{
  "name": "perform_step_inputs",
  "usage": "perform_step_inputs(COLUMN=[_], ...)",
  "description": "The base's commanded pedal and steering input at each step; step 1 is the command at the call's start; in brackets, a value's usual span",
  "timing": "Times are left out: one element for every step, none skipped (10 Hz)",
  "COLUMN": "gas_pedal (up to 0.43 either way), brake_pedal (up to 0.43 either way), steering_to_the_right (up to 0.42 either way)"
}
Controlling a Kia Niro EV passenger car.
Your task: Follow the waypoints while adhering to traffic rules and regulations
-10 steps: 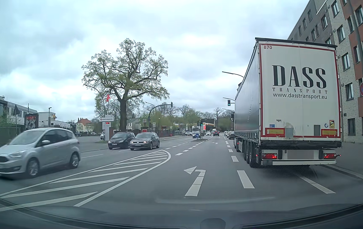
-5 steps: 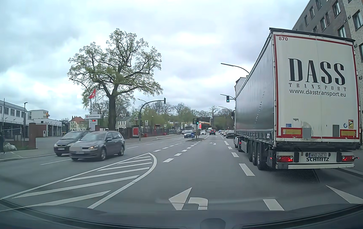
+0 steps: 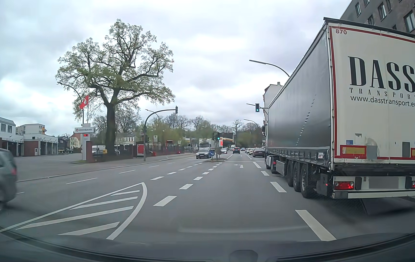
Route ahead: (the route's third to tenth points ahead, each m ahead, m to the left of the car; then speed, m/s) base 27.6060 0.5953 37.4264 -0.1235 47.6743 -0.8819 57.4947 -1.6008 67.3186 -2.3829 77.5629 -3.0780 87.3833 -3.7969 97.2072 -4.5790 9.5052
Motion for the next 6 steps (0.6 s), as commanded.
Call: perform_step_inputs(gas_pedal=[0.0, 0.0, 0.0, 0.0, 0.0, 0.0], brake_pedal=[0.11, 0.122, 0.116, 0.098, 0.037, 0.018], steering_to_the_right=[0.027, 0.026, 0.026, 0.025, 0.024, 0.023])
